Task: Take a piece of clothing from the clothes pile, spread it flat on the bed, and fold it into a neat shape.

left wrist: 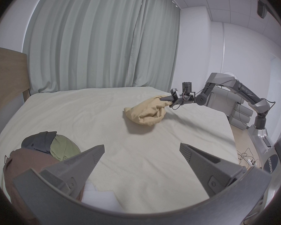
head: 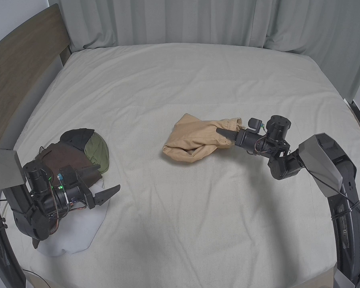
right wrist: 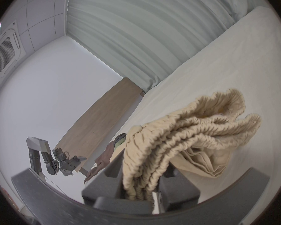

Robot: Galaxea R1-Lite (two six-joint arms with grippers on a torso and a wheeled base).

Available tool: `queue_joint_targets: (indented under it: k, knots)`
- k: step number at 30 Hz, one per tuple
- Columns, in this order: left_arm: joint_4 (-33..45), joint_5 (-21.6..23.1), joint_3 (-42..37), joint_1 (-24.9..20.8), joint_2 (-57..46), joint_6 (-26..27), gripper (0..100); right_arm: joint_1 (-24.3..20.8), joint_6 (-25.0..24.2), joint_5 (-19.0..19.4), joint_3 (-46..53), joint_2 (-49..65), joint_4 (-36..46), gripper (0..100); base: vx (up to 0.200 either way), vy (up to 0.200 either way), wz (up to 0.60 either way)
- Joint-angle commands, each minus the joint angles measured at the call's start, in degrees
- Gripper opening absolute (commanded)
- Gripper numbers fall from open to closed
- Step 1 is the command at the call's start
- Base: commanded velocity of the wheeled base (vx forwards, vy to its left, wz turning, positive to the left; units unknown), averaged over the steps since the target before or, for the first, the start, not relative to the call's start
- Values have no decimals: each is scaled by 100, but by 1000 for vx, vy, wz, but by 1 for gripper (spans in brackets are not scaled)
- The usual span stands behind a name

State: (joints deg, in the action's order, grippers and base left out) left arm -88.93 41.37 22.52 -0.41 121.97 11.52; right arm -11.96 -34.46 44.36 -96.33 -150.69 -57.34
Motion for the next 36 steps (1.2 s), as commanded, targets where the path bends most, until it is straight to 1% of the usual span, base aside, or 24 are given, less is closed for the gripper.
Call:
queue_joint_targets:
  k: [1, 7, 12, 22, 32, 33, 36]
  knots:
    - [-1, 2, -2, 6, -6, -1, 100, -61, 98, 2, 589, -4, -339, 0, 0, 0, 0]
    - [-1, 2, -2, -2, -6, -1, 100, -122, 106, 2, 1134, -22, -805, 0, 0, 0, 0]
    - [-1, 2, -10, 6, -6, -1, 100, -158, 106, 2, 1459, -84, -1024, 0, 0, 0, 0]
    - [-1, 2, -10, 6, -15, -1, 100, -202, 300, -42, 1617, -277, -1165, 0, 0, 0, 0]
    - [-1, 2, -10, 6, -24, -1, 100, -193, 309, -42, 1688, -286, -1174, 0, 0, 0, 0]
    - [-1, 2, -10, 6, -24, -1, 100, -193, 309, -42, 1688, -277, -1174, 100, 0, 0, 0]
    - [-1, 2, -10, 6, -24, -1, 100, -175, 317, -50, 1732, -286, -1226, 100, 0, 0, 0]
